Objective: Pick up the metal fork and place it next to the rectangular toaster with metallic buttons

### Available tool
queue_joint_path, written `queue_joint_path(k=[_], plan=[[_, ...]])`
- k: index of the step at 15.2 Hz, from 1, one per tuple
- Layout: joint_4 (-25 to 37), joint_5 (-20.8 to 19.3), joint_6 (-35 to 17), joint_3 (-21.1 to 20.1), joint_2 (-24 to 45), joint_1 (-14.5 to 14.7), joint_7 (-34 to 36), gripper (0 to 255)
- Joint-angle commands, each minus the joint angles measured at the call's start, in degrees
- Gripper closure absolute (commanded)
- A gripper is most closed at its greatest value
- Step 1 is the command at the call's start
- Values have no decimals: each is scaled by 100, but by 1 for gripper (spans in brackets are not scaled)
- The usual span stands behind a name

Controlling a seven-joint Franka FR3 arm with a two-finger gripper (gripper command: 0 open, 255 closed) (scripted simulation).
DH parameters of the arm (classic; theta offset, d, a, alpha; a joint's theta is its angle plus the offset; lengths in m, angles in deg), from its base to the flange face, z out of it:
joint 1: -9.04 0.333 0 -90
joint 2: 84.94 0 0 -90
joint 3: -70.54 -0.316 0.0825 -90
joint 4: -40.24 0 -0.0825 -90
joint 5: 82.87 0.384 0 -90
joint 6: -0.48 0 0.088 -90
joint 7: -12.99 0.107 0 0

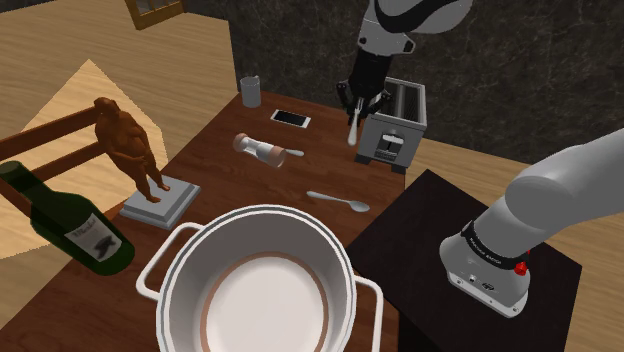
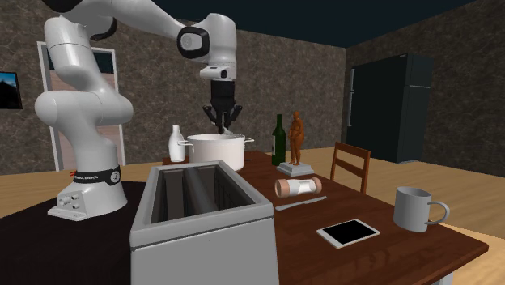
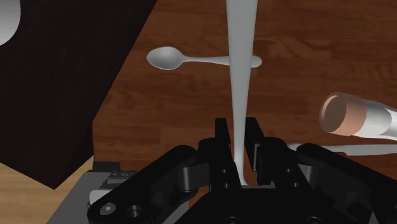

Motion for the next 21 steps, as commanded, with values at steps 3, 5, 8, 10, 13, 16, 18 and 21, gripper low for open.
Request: queue_joint_path(k=[3,5,8,10,13,16,18,21], plan=[[-198,28,-335,-48,140,6,-44,255],[-288,41,-508,-74,224,8,-62,255],[-415,57,-772,-114,364,11,-87,255],[-493,66,-951,-141,466,12,-103,255],[-601,76,-1222,-180,632,12,-125,255],[-698,79,-1498,-217,815,11,-144,255],[-756,78,-1684,-242,946,9,-155,255],[-832,68,-1967,-276,1155,5,-168,255]])
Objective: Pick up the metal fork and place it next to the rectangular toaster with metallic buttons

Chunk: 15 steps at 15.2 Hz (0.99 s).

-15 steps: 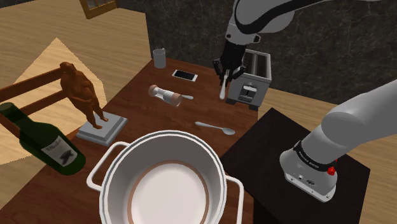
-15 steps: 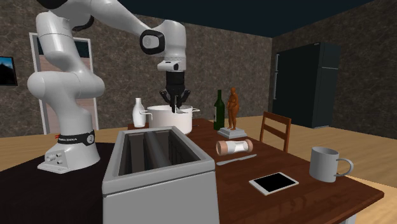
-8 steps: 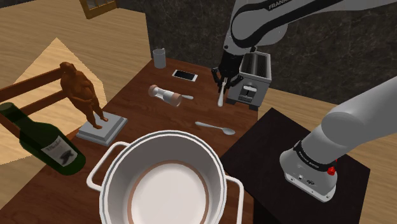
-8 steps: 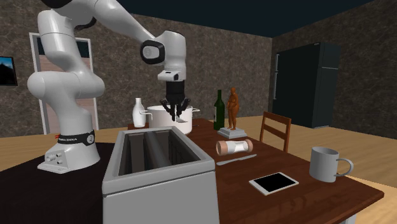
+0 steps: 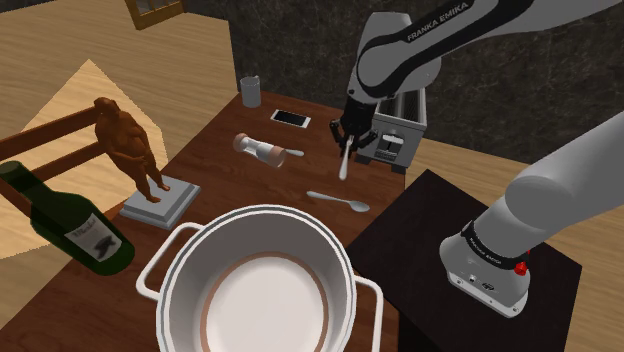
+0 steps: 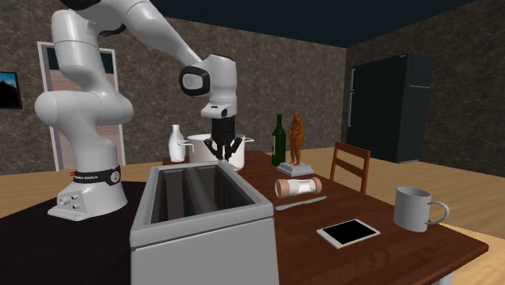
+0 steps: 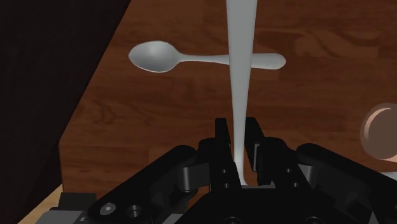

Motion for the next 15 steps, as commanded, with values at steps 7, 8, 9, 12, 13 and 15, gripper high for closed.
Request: queue_joint_path(k=[7,8,9,12,13,15], plan=[[-151,-74,-766,-73,624,-16,-11,255],[-164,-89,-862,-79,709,-17,-8,255],[-176,-107,-958,-85,795,-19,-5,255],[-203,-172,-1247,-93,1064,-22,13,255],[-209,-198,-1343,-93,1156,-22,21,255],[-218,-256,-1534,-89,1344,-19,41,255]])
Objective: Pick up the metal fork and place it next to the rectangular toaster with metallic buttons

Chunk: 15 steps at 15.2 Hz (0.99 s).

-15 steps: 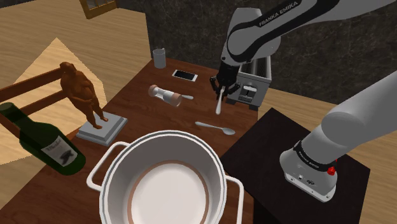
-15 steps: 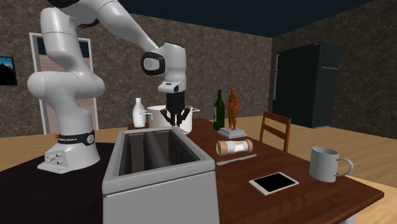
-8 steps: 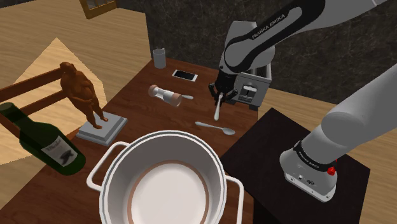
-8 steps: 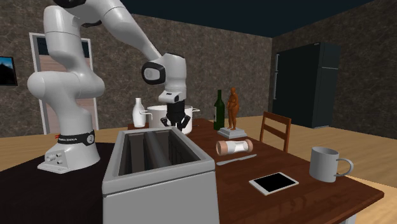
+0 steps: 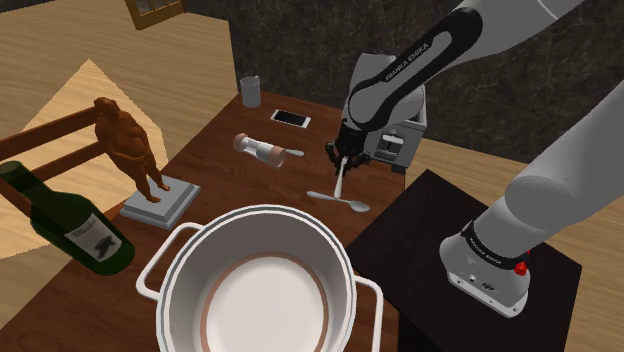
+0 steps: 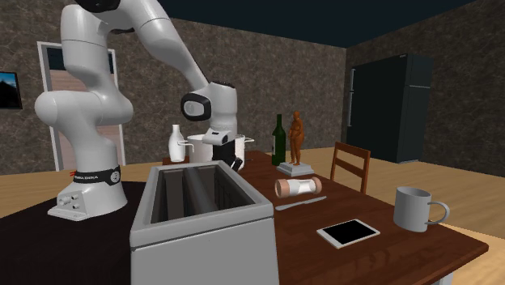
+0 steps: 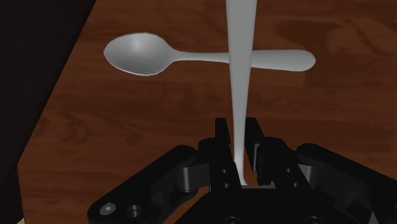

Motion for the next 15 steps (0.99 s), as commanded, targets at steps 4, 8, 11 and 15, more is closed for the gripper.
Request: queue_joint_path(k=[4,8,11,15], plan=[[-7,-170,-481,35,485,19,64,255],[17,-338,-846,108,887,63,135,255],[41,-437,-1045,169,1116,104,177,255],[41,-436,-1045,171,1116,106,176,255]])
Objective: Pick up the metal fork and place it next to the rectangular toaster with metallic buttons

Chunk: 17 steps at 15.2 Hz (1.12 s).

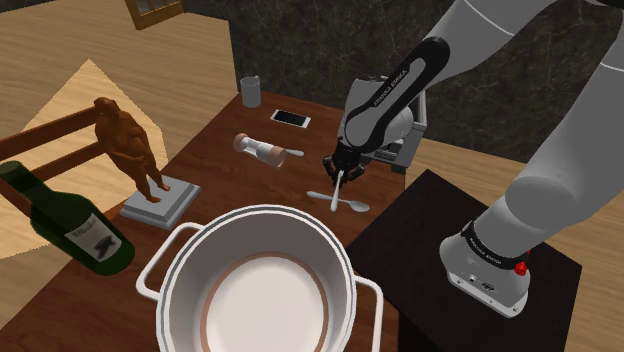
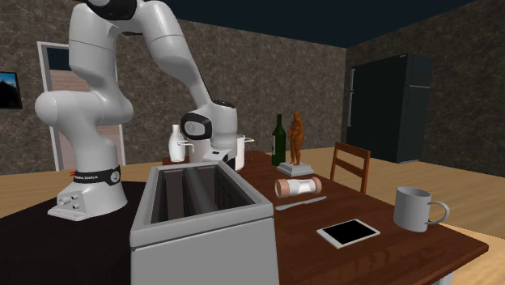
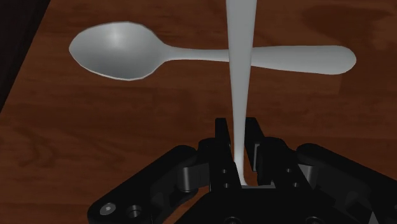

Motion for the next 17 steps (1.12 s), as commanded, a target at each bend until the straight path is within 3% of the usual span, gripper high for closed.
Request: queue_joint_path(k=[1,3,4,9,13,17], plan=[[2,-3,-4,2,5,0,0,255],[1,-2,-3,2,4,0,0,255],[1,-2,-3,2,4,0,0,0],[1,-2,-3,2,4,0,0,0],[-14,331,878,-148,-902,-207,-235,0],[-14,334,878,-135,-902,-194,-237,0]])
